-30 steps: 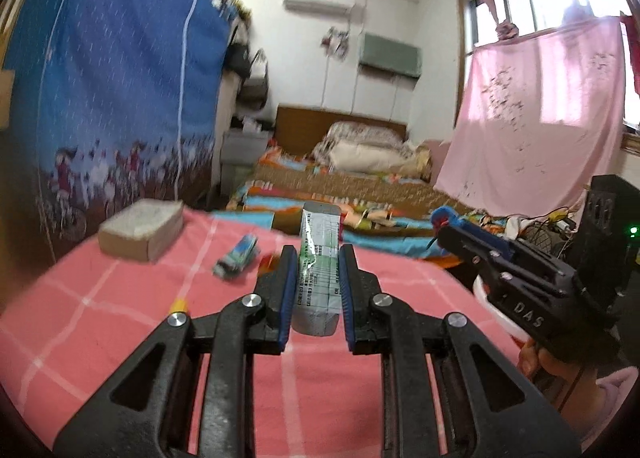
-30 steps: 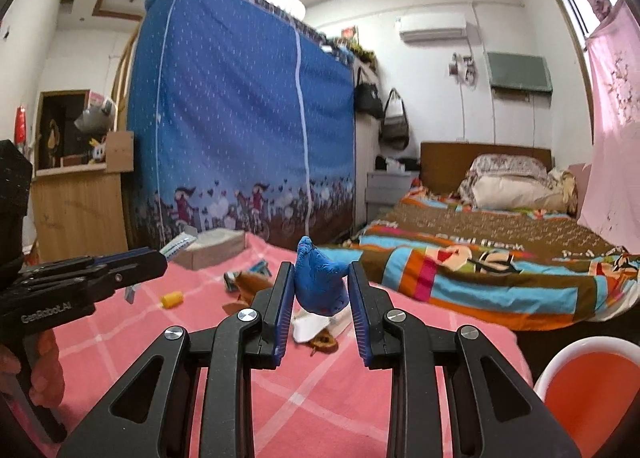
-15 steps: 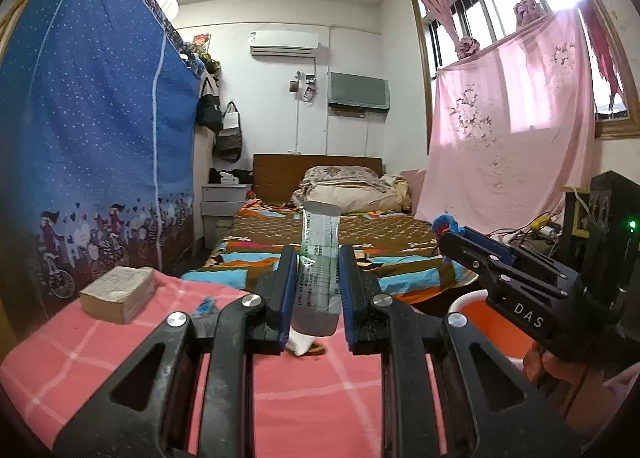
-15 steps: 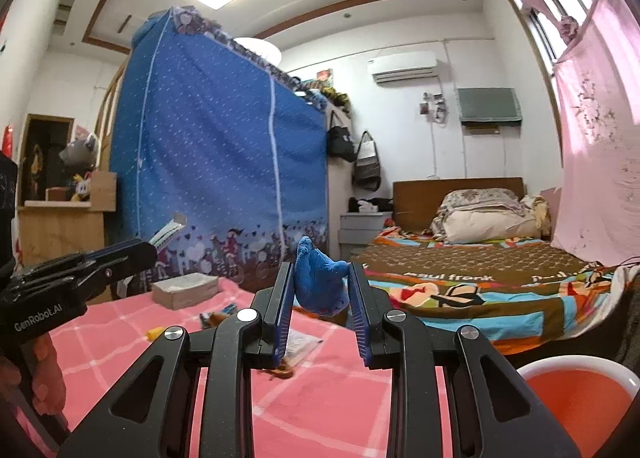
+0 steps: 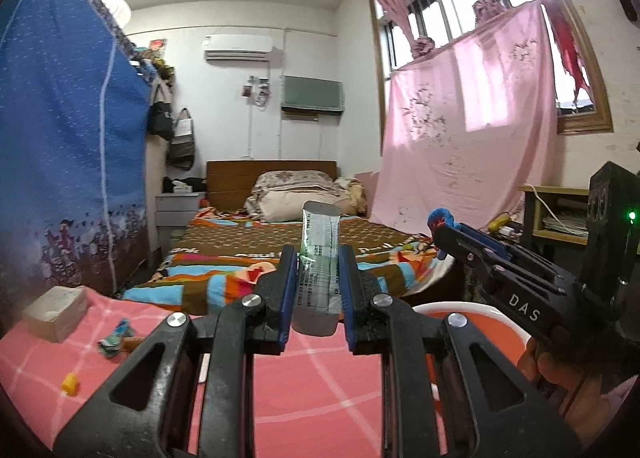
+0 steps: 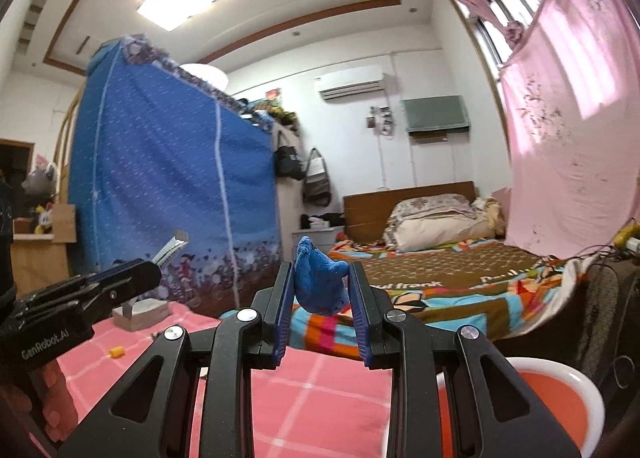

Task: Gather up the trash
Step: 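Carry the tube and blue item in both tools over the orange bucket, then open both tools to drop the items into the bucket, then bring both tools back from the bucket to the bedspread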

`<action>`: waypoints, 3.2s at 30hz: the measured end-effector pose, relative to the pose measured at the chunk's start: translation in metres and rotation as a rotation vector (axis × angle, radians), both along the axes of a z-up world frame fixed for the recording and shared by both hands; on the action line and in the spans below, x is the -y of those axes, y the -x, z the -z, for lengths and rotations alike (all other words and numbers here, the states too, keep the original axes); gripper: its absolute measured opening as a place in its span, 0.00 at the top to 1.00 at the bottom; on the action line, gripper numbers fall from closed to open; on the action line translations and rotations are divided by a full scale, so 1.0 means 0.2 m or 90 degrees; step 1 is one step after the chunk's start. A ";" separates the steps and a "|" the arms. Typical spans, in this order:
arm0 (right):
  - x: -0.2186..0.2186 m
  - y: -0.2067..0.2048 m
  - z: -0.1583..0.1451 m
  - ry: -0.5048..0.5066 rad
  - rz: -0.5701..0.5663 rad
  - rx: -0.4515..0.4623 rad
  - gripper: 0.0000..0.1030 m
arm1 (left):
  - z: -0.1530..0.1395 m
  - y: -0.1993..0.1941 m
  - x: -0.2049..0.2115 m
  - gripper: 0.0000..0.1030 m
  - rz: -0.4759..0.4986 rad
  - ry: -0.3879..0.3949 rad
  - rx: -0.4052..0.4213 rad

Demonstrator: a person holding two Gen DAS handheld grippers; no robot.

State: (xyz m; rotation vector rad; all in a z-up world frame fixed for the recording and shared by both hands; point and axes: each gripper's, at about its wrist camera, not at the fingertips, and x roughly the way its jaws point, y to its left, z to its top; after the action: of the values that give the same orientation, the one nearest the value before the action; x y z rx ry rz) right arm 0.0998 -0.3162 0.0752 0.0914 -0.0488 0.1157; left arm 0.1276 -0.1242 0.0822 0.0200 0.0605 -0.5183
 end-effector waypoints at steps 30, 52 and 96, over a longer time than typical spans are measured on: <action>0.44 0.03 0.15 -0.076 0.120 -0.170 0.74 | 0.22 -0.23 0.59 0.76 0.163 -0.054 -0.312; 0.62 0.01 0.25 -0.159 0.157 -0.259 0.73 | 0.29 -0.30 0.78 0.75 0.161 -0.100 -0.448; 0.16 -0.03 0.04 -0.100 0.090 -0.028 0.00 | 0.12 -0.21 -0.16 0.00 -0.181 0.064 -0.161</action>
State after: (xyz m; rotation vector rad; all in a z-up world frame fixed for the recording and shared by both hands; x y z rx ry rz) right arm 0.1066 -0.3487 0.0667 0.2475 -0.0207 -0.0313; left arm 0.1691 -0.0918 0.0580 -0.1514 0.2795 -0.2366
